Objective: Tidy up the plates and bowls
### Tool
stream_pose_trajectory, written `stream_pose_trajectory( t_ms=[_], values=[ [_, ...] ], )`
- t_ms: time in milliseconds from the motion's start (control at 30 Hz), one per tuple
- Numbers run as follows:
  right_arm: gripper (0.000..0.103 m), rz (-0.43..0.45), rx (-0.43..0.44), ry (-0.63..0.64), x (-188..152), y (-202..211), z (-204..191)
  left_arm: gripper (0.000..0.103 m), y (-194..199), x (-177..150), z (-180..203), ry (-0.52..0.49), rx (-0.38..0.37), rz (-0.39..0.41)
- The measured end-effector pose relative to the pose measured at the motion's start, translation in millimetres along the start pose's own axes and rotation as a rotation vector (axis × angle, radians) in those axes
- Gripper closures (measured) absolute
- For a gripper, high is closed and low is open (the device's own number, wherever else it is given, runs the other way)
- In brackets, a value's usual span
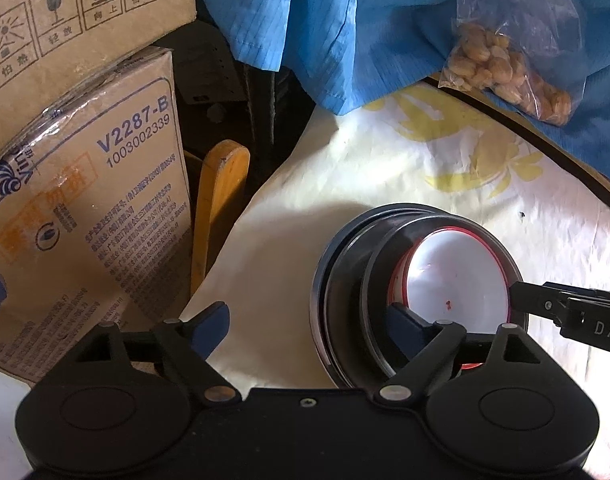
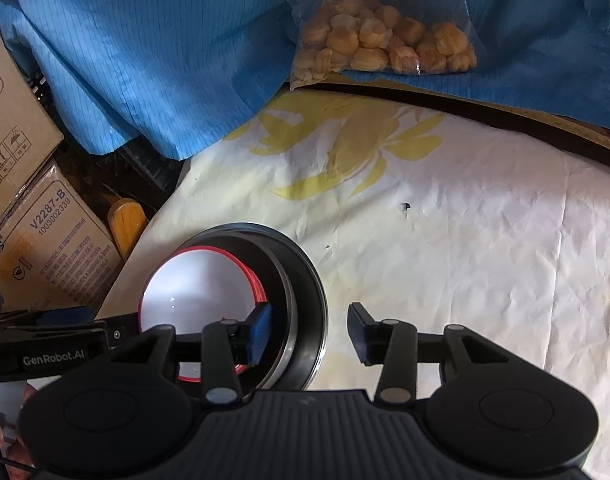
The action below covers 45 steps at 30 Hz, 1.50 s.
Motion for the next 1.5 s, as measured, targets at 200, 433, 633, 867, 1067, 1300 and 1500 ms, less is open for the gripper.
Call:
stream_pose_trajectory(
  t_ms=[200,433,633,867,1067,1300,1500],
  values=[
    [0.045,0.013,-0.004,0.012,-1.4,4.8,0.4,0.013,2.7,-0.3,-1.4,-0.002,0.009,0.007],
    [0.044,0.027,-0.015,0.025,-2.7,9.4,1.1,0.010,6.8,-1.2,-3.5,0.004,0.015,0.019],
    [0.038,0.040,-0.014,0.026,-4.5,13.8,2.5,0.006,10.3,-1.8,-3.8,0.004,0.017,0.032],
    [0.031,0.058,-0.005,0.028,-6.1,19.4,3.0,0.005,15.9,-1.6,-2.0,0.004,0.015,0.049],
    [0.019,0.084,0.007,0.025,-6.7,26.8,2.1,0.001,22.6,-0.7,0.4,0.004,0.009,0.072],
    [0.010,0.125,0.000,0.034,-6.5,36.7,1.7,0.001,26.5,-2.8,3.8,0.017,-0.021,0.082],
    [0.007,0.140,0.002,0.027,-10.2,42.6,3.9,0.001,27.9,-6.5,5.8,0.035,-0.045,0.081]
  ],
)
Point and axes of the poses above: each gripper's, at about its wrist camera, not at the fingertips, and y roughly against the way its jaws point, z to its right, x to its top, the point moved 6 cm from there along -y, roughly the way its jaws point
